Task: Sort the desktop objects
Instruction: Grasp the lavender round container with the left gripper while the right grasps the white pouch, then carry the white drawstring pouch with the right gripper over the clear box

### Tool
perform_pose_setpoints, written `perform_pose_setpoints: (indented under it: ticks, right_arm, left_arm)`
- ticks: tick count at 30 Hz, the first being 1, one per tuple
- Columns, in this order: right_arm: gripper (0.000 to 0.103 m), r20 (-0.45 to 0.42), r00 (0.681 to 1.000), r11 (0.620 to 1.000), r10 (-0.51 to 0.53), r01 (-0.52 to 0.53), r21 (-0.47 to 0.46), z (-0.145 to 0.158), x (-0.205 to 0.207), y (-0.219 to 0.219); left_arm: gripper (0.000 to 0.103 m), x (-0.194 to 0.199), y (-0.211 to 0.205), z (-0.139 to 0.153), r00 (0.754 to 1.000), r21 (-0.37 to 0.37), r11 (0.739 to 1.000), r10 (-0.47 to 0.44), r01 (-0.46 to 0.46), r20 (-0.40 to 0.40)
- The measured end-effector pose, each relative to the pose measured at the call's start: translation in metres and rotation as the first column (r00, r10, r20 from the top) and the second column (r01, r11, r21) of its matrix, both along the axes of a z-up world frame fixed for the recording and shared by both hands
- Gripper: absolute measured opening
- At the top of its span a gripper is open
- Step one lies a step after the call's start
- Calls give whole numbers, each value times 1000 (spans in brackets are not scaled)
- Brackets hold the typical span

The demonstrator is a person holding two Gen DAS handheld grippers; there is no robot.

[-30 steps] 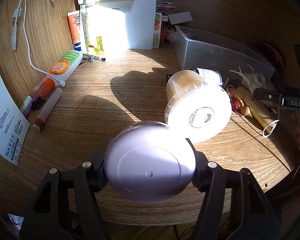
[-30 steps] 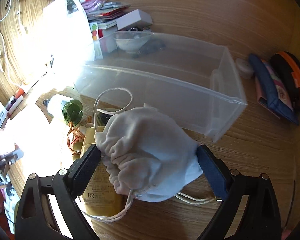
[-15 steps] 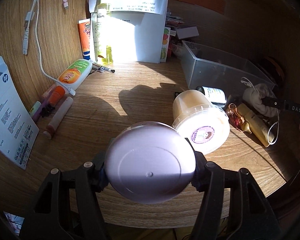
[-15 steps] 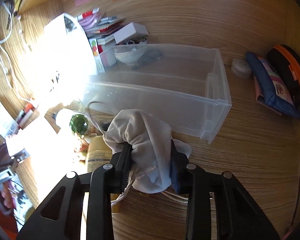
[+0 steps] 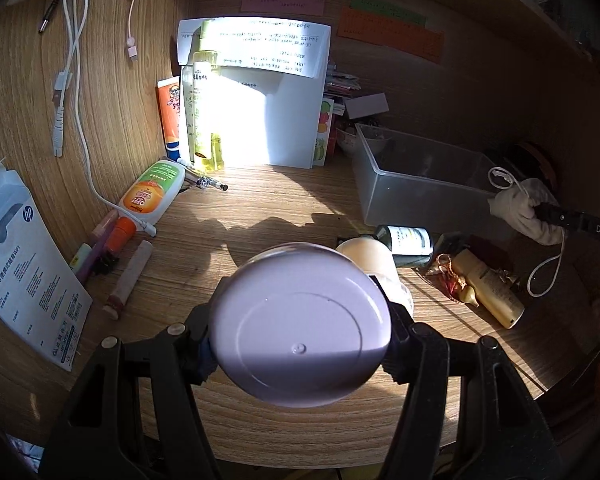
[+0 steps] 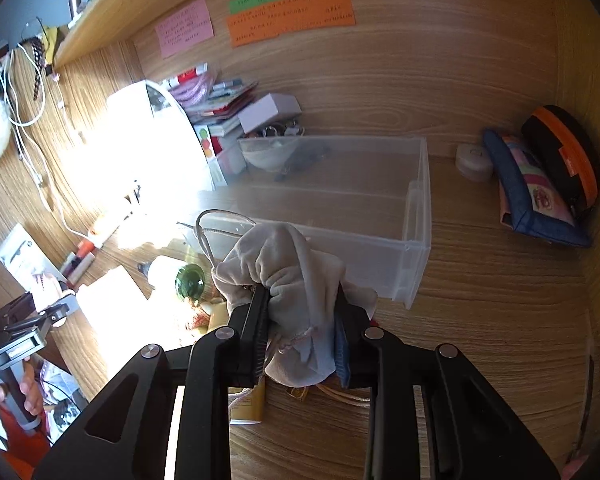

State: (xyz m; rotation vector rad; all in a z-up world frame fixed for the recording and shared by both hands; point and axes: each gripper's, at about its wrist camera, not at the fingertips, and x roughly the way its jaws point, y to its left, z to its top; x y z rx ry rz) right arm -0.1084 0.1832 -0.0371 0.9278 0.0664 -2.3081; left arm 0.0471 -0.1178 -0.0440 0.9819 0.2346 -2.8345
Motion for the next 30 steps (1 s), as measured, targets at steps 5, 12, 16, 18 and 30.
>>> perform_pose_setpoints:
  ticks: [5,12,16,18,30]
  right_arm:
    - [24,-18,1000,1000,12,-12,-28,13,0,5]
    - [24,-37,999,997,16,-18,-69,24,-4,14]
    - [24,-66,998,996,10,-16,-83,35,-6,21]
    - [24,-82,997,996,5,-12,-90,41,-9,22]
    - [24,-91,996,992,7,-18,-122,52,-41,15]
  left_arm:
    - [62,-8,3,20,999,-14,1000,-25,25,-37]
    - [62,-36,20,46,993,-18,995,-94,93,-66]
    - [62,-56,34,58,986,-20,989,-151,150,-73]
    - [62,-68,41,64,980,-25,983,-182,181,-73]
    - [62,-144,91,91,939,-80,937,-344,341,-22]
